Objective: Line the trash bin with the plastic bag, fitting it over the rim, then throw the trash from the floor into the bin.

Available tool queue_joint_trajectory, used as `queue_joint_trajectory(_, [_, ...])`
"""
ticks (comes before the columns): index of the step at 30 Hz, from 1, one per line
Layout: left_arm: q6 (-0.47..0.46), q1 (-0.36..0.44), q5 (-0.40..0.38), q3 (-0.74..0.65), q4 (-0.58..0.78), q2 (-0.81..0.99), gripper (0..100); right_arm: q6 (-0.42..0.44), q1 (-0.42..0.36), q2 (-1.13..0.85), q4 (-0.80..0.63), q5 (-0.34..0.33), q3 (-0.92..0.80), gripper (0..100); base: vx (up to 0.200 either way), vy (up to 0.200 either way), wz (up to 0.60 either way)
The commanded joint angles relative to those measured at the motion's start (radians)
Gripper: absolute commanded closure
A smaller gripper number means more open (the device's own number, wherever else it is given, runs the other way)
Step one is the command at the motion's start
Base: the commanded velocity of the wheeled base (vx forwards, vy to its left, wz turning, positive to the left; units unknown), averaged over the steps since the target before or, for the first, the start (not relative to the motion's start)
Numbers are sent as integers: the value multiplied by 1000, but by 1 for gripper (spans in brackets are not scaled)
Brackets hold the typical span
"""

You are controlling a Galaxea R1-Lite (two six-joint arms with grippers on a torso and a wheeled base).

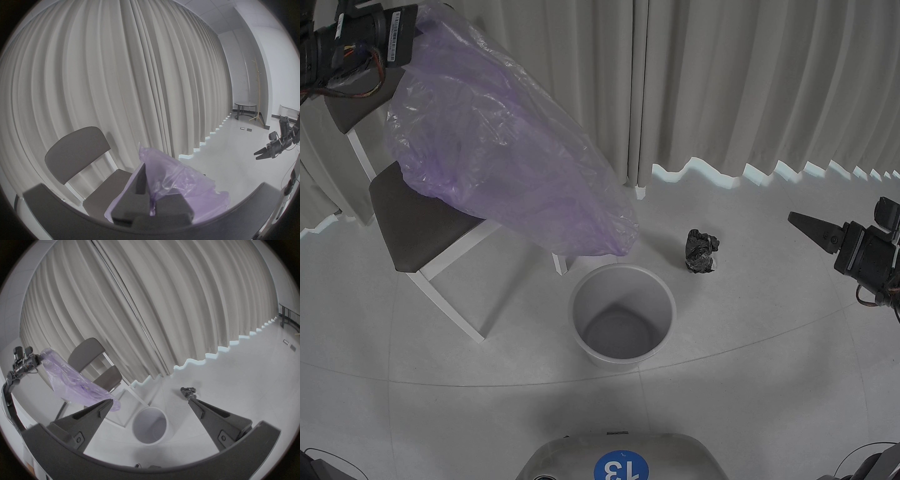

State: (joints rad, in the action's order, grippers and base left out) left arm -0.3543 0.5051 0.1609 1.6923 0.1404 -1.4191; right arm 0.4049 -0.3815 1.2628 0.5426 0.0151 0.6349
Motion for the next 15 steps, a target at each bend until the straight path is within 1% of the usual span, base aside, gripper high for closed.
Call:
queue_joint_trajectory(1, [8, 29, -3, 18, -22, -32, 100, 71, -96, 44, 45, 2, -3, 0, 0, 0, 0])
queue_joint_trajectory(3, [15, 41, -3, 20, -41, -35, 100, 86, -128, 61, 46, 9, -1, 0, 0, 0, 0])
queue_joint_trajectory(4, [15, 41, -3, 20, -41, -35, 100, 86, -128, 61, 46, 9, -1, 0, 0, 0, 0])
queue_joint_trajectory(5, [18, 64, -3, 21, -55, -35, 100, 94, -142, 89, 50, 11, -1, 0, 0, 0, 0])
queue_joint_trajectory(7, [17, 79, -3, 27, -58, -35, 100, 104, -152, 113, 65, 11, -4, 0, 0, 0, 0])
queue_joint_trajectory(10, [12, 101, -1, 44, -56, -43, 100, 143, -177, 161, 102, 11, -9, 0, 0, 0, 0])
queue_joint_trajectory(13, [12, 115, -1, 52, -58, -49, 100, 150, -194, 199, 135, 13, -24, 0, 0, 0, 0])
queue_joint_trajectory(15, [15, 124, -1, 53, -58, -49, 100, 152, -195, 225, 186, 13, -41, 0, 0, 0, 0])
